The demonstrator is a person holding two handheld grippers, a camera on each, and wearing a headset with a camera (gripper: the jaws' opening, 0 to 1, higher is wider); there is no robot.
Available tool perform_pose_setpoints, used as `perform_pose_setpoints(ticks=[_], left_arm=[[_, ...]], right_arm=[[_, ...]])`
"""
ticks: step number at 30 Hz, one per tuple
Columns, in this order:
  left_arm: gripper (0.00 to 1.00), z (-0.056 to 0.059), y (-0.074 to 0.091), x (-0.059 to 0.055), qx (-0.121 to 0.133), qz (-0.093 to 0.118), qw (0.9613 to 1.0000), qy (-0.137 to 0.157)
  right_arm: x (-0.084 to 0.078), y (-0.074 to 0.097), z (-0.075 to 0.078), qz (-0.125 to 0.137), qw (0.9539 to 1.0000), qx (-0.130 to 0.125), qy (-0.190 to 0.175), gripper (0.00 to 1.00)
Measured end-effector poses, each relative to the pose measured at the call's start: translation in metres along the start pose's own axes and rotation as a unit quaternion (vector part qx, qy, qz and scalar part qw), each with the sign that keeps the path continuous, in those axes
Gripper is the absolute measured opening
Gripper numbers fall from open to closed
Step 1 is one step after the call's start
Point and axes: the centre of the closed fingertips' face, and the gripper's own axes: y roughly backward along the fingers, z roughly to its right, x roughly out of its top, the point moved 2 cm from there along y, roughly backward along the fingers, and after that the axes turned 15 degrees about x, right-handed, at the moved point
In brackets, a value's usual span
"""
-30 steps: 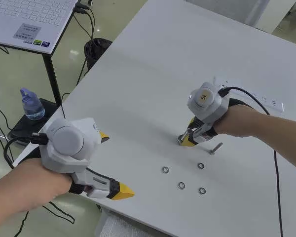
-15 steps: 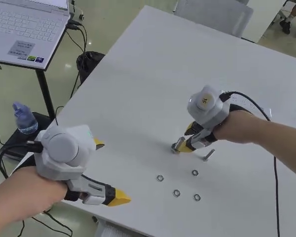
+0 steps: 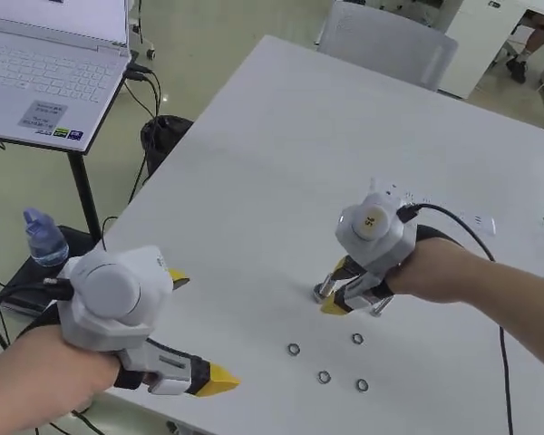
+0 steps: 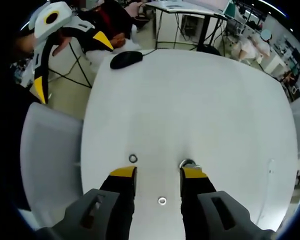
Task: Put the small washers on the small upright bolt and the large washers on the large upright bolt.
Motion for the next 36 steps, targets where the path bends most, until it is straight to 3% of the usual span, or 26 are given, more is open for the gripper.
perform_pose_setpoints(ticks=[12, 17, 23, 28, 36], left_arm=[[0.93, 0.001, -0.003, 0.004, -0.006, 0.005, 0.9999, -0.007], [0.91, 0.001, -0.004, 0.005, -0.006, 0.011, 0.9999, -0.009], [0.92, 0.003, -0.01, 0.001, -0.011, 0.007, 0.9998, -0.012], [0.91, 0.012, -0.015, -0.002, -0.019, 0.0, 0.9995, -0.023], [0.9, 0.016, -0.031, -0.001, -0.017, 0.013, 0.9995, -0.021]], right_arm=[[0.003, -0.014, -0.03, 0.017, 0.9997, 0.015, 0.002, 0.36], [-0.003, -0.025, -0.039, 0.011, 0.9998, 0.019, 0.002, 0.36], [-0.009, -0.032, -0.039, 0.014, 0.9997, 0.02, -0.01, 0.35], [-0.014, -0.04, -0.032, 0.017, 0.9996, 0.013, -0.017, 0.34], [-0.013, -0.057, -0.032, 0.03, 0.9994, 0.013, -0.009, 0.33]])
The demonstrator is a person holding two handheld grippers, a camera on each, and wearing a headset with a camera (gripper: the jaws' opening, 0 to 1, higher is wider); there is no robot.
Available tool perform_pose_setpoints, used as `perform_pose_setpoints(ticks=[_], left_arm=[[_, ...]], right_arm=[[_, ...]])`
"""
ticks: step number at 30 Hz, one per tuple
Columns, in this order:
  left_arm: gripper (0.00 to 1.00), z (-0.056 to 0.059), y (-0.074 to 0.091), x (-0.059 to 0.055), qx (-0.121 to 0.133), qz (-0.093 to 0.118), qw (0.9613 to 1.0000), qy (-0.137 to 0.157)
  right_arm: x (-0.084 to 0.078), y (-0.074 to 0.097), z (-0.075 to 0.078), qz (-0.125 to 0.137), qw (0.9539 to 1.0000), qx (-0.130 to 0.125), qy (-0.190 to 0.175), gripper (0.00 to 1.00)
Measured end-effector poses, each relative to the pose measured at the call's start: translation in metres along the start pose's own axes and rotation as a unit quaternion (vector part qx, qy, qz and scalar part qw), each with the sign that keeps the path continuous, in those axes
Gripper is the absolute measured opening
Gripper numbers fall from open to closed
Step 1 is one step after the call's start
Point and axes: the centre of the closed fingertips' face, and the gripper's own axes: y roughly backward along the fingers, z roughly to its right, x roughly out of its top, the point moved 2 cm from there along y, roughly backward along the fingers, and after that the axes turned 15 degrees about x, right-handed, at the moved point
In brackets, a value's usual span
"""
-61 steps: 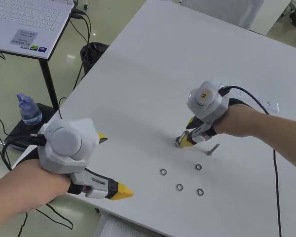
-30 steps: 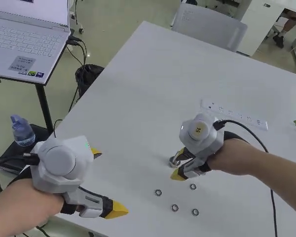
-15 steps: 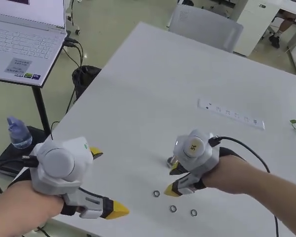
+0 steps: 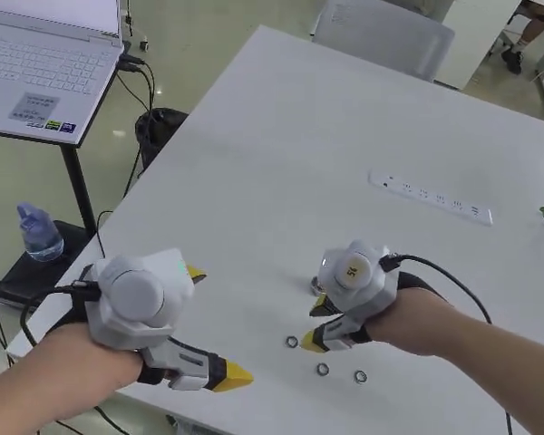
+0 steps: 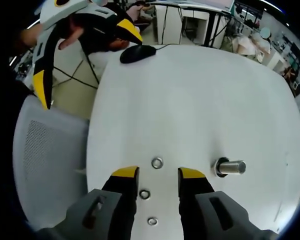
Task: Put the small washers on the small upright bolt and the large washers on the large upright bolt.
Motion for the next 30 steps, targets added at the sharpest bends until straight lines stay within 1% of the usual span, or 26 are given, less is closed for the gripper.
perform_pose_setpoints(ticks=[2, 4, 5, 9, 11, 13, 14, 15, 18, 20, 22, 23, 24, 26, 30], left_arm=[[0.9, 0.002, -0.006, -0.001, 0.002, 0.002, 1.0, -0.006], [0.9, 0.004, -0.009, -0.001, -0.003, 0.0, 1.0, -0.007], [0.9, 0.006, -0.012, 0.0, -0.003, 0.003, 0.9999, -0.012], [0.89, 0.009, -0.019, 0.0, -0.006, 0.002, 0.9998, -0.021], [0.9, 0.012, -0.022, 0.001, -0.01, 0.002, 0.9998, -0.019], [0.91, 0.015, -0.023, 0.004, -0.014, 0.011, 0.9997, -0.017], [0.91, 0.016, -0.024, 0.004, -0.014, 0.011, 0.9997, -0.018], [0.91, 0.018, -0.027, 0.004, -0.017, 0.008, 0.9996, -0.022], [0.91, 0.022, -0.031, 0.004, -0.022, 0.006, 0.9994, -0.027], [0.9, 0.025, -0.032, 0.006, -0.023, 0.007, 0.9992, -0.03], [0.9, 0.025, -0.031, 0.007, -0.025, 0.008, 0.9993, -0.025], [0.9, 0.026, -0.031, 0.007, -0.026, 0.009, 0.9994, -0.023], [0.9, 0.026, -0.03, 0.007, -0.026, 0.009, 0.9994, -0.023], [0.89, 0.026, -0.03, 0.006, -0.025, 0.007, 0.9994, -0.021], [0.88, 0.026, -0.029, 0.006, -0.025, 0.008, 0.9995, -0.017]], right_arm=[[-0.001, -0.006, 0.001, -0.002, 1.0, -0.001, 0.002, 0.33], [-0.001, -0.01, 0.002, -0.001, 1.0, -0.001, 0.003, 0.32], [-0.001, -0.013, 0.002, -0.001, 1.0, 0.0, 0.005, 0.32], [-0.001, -0.02, 0.005, -0.005, 0.9999, -0.002, 0.011, 0.29], [-0.003, -0.023, 0.007, -0.006, 1.0, -0.002, 0.008, 0.29], [-0.005, -0.027, 0.007, -0.01, 0.9999, 0.0, 0.007, 0.29], [-0.006, -0.027, 0.007, -0.011, 0.9999, 0.0, 0.008, 0.29], [-0.009, -0.03, 0.008, -0.017, 0.9998, 0.0, 0.011, 0.29], [-0.011, -0.033, 0.01, -0.017, 0.9998, -0.002, 0.009, 0.27], [-0.011, -0.035, 0.011, -0.017, 0.9998, -0.003, 0.009, 0.27], [-0.011, -0.036, 0.012, -0.02, 0.9997, -0.005, 0.012, 0.26], [-0.01, -0.036, 0.014, -0.019, 0.9996, -0.008, 0.019, 0.24], [-0.01, -0.035, 0.014, -0.021, 0.9996, -0.008, 0.015, 0.23], [-0.01, -0.034, 0.015, -0.023, 0.9996, -0.009, 0.017, 0.22], [-0.011, -0.035, 0.012, -0.038, 0.9984, -0.016, 0.04, 0.22]])
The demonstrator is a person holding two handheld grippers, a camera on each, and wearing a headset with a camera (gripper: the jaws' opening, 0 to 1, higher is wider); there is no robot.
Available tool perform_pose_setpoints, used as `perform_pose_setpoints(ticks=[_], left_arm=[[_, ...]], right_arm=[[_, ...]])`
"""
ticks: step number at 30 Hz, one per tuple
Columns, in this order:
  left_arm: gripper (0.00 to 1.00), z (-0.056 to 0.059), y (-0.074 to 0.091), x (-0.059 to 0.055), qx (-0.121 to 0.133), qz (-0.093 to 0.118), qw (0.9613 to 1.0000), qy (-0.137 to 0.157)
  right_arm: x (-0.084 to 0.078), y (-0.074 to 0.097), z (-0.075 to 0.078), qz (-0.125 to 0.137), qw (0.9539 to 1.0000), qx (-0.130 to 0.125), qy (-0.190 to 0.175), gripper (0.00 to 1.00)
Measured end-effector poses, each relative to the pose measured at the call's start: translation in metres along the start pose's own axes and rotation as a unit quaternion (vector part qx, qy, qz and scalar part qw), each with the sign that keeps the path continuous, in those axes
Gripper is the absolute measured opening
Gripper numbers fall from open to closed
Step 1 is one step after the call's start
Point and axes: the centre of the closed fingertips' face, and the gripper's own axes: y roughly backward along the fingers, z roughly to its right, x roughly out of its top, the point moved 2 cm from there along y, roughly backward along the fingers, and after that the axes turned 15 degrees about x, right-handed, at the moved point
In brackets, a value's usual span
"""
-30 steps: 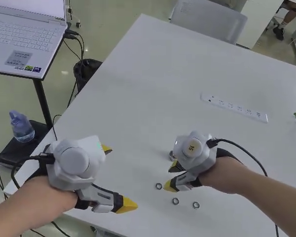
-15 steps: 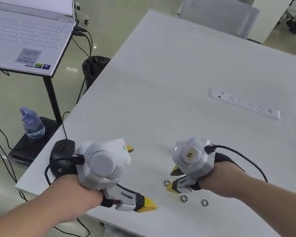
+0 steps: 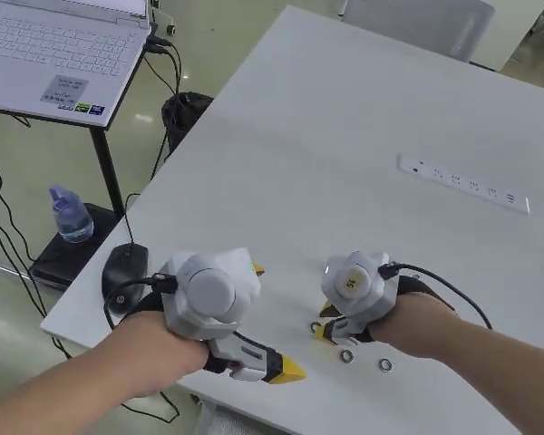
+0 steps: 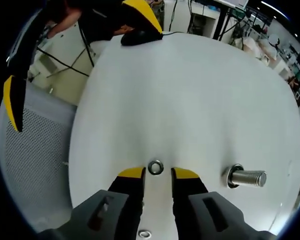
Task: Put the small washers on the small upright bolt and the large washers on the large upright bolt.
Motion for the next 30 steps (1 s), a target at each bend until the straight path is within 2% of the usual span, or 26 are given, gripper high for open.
perform_pose_setpoints(ticks=[6, 11, 23, 25, 30], left_arm=[[0.88, 0.0, 0.0, -0.002, 0.002, -0.001, 1.0, 0.006], [0.87, 0.002, 0.001, -0.003, 0.0, -0.003, 1.0, 0.008], [0.83, 0.01, 0.001, -0.008, -0.007, -0.015, 0.9998, 0.008], [0.83, 0.01, 0.001, -0.008, -0.007, -0.013, 0.9998, 0.009], [0.82, 0.009, 0.003, -0.01, -0.003, -0.015, 0.9998, 0.013]], right_arm=[[0.0, -0.001, -0.004, 0.001, 1.0, -0.003, 0.004, 0.17], [0.0, 0.0, -0.003, 0.004, 1.0, -0.001, -0.003, 0.16], [0.002, -0.001, -0.001, -0.026, 0.999, -0.007, -0.035, 0.16], [0.002, 0.0, 0.001, -0.024, 0.9984, -0.007, -0.051, 0.16], [0.002, -0.001, 0.0, -0.027, 0.9982, -0.01, -0.053, 0.15]])
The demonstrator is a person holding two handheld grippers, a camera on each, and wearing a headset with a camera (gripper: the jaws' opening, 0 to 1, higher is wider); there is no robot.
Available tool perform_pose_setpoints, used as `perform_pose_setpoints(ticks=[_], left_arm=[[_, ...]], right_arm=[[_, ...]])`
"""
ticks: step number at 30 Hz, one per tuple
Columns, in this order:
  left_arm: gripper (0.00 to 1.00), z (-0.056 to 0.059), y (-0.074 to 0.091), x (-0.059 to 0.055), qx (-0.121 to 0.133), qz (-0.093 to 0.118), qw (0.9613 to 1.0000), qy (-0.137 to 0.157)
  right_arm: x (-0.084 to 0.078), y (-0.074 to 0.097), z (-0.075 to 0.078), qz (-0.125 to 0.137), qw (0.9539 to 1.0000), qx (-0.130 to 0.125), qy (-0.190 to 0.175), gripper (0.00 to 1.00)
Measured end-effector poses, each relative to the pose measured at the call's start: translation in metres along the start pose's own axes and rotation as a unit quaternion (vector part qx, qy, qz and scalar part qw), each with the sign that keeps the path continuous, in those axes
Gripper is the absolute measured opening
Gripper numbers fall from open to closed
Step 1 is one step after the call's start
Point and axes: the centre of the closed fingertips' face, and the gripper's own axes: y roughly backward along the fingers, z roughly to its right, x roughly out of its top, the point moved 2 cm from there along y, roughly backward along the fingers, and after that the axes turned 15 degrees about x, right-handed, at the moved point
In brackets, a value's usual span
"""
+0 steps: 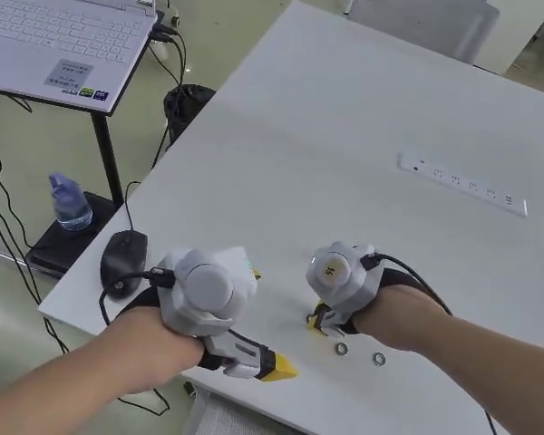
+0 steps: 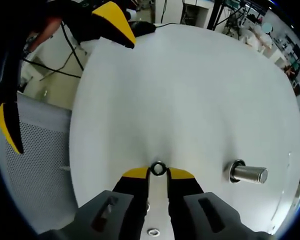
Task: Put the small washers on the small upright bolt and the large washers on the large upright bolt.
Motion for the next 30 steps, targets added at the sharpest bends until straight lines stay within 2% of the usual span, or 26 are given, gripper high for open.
perform_pose_setpoints(ticks=[11, 17, 20, 30], left_arm=[[0.81, 0.0, 0.002, -0.003, 0.004, -0.004, 1.0, 0.001], [0.8, 0.001, 0.003, -0.002, 0.007, -0.005, 1.0, 0.001], [0.8, 0.001, 0.003, -0.002, 0.009, -0.006, 0.9999, 0.001], [0.81, 0.002, -0.002, 0.0, 0.016, -0.007, 0.9998, 0.011]], right_arm=[[0.001, -0.002, -0.002, -0.016, 0.9997, -0.016, 0.01, 0.14], [0.0, 0.0, 0.001, 0.01, 0.9999, -0.004, -0.013, 0.13], [-0.004, 0.001, 0.002, 0.015, 0.9997, -0.001, -0.019, 0.13], [-0.021, 0.03, 0.004, 0.028, 0.9988, 0.002, -0.04, 0.13]])
